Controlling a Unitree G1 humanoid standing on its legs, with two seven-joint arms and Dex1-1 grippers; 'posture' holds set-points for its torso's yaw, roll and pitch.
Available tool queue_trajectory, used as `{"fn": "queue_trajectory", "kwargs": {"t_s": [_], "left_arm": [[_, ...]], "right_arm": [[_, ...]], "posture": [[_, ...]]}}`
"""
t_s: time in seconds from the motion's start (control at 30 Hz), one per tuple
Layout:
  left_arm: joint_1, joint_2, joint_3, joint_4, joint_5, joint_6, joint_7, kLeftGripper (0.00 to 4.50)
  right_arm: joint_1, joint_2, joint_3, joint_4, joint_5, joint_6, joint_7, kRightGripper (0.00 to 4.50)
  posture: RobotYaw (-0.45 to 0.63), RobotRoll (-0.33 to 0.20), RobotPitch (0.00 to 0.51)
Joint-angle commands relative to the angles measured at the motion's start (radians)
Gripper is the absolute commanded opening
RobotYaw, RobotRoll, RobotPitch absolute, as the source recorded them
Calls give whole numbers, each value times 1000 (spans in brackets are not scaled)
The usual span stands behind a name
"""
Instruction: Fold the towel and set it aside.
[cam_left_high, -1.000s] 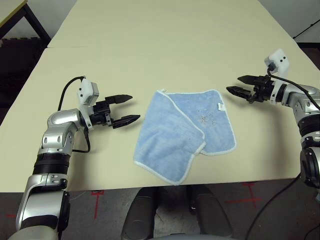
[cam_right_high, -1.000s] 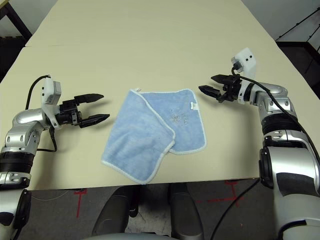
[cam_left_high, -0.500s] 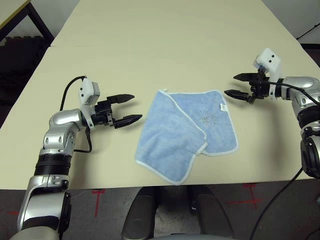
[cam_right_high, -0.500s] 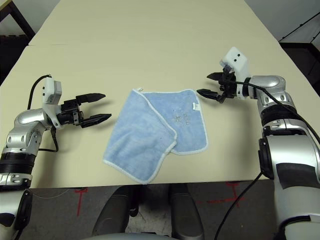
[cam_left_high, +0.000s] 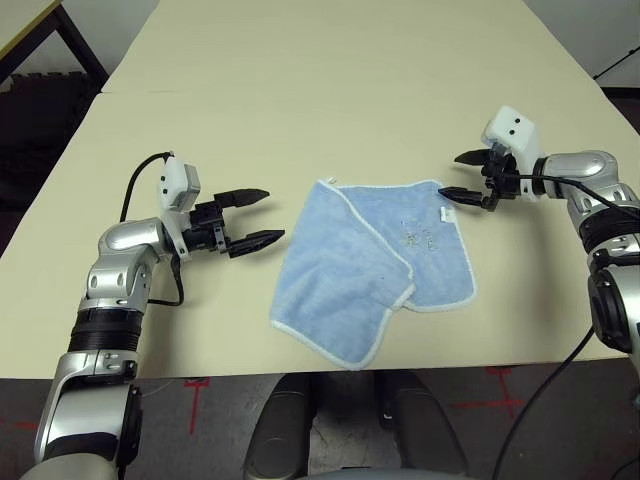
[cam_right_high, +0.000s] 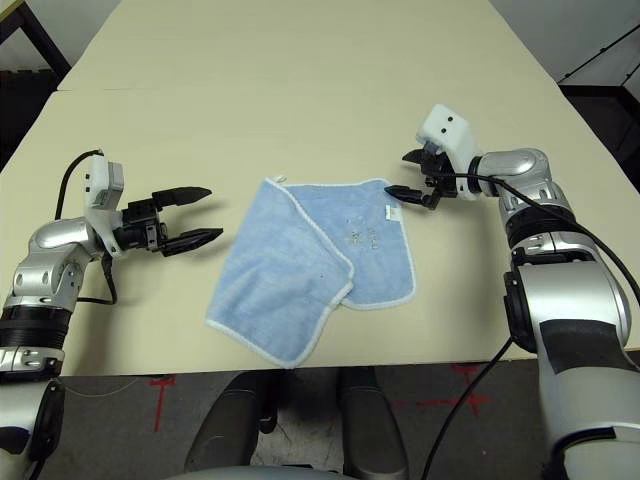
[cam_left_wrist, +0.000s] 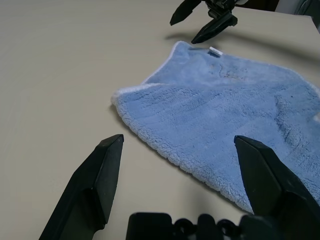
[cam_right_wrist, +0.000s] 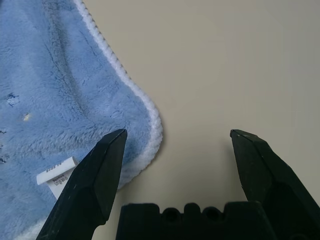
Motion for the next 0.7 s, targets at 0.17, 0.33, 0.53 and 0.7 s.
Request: {"fn": "queue_trajectory", "kwargs": {"t_s": [0.17, 0.33, 0.53, 0.7], "left_arm": [[16, 3, -12, -11, 1, -9, -14, 4500], [16, 7, -13, -12, 2, -6, -17, 4500], [18, 8, -12, -20, 2, -2, -17, 4500], [21, 8, -14, -31, 1, 2, -17, 4500]], "right_arm": [[-18, 3, 20, 34, -39, -20, -22, 4469], [-24, 8, 29, 44, -54, -19, -12, 4469], [-29, 21, 24, 50, -59, -22, -31, 4469], [-31, 26, 26, 53, -64, -23, -43, 4469]], "posture": [[146, 0, 208], [145, 0, 210], [149, 0, 215], [147, 0, 215]]}}
